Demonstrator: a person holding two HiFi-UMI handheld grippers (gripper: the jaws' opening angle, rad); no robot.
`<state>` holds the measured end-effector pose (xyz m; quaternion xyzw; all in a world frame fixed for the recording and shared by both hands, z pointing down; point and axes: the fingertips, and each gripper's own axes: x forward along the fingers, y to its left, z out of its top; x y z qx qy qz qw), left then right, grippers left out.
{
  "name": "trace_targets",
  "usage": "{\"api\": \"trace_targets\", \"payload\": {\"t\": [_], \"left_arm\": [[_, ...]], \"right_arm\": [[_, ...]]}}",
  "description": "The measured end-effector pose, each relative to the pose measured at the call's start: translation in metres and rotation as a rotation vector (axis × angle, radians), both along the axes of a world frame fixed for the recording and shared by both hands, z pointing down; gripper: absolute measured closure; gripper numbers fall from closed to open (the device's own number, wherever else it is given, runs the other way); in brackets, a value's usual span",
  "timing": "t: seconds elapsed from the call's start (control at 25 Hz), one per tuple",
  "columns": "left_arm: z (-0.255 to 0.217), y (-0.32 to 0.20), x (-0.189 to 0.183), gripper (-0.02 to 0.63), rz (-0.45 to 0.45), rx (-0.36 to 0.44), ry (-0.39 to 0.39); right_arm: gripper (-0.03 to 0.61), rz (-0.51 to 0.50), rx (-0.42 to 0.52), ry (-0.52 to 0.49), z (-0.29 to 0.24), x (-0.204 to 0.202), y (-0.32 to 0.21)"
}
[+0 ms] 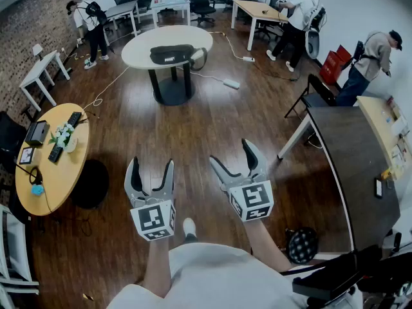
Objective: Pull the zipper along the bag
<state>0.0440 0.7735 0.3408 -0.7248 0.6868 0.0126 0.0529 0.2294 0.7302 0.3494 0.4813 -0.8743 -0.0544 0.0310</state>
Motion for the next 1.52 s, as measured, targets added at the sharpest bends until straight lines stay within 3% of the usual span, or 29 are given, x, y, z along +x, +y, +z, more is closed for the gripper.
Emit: {"api": "trace_targets", "payload": {"t": [0.4,0.64,0.84,1.04,1.28,1.52], "left_arm": [[0.014,-0.122,-0.081,0.224,0.049,-0.034,0.023],[0.029,-0.201,-0.077,0.230,0.096,-0.081,0.027],[0.041,-0.287,-0.066,0.235,0.108,-0.111,0.016],[0.037,-0.392,-0.059,0.244,0.094,-0.124,-0.027],[0.012,-0.481,-0.055,0.272,0.075,-0.034,-0.021],[0.049,-0.559,-0.072,0.272,0.065,-0.135,0.004]], "right_arm": [[0.218,-0.048,-0.013,0.021,0.006,-0.115,-0.119],[0.229,-0.008,-0.074,0.025,0.025,-0.112,-0.186],[0.239,0.005,-0.076,0.004,0.028,-0.099,-0.278],[0.242,-0.054,-0.062,-0.025,0.012,-0.094,-0.386],[0.242,-0.115,-0.087,-0.015,0.013,-0.091,-0.481],[0.242,-0.183,-0.200,0.006,0.055,-0.124,-0.562]]}}
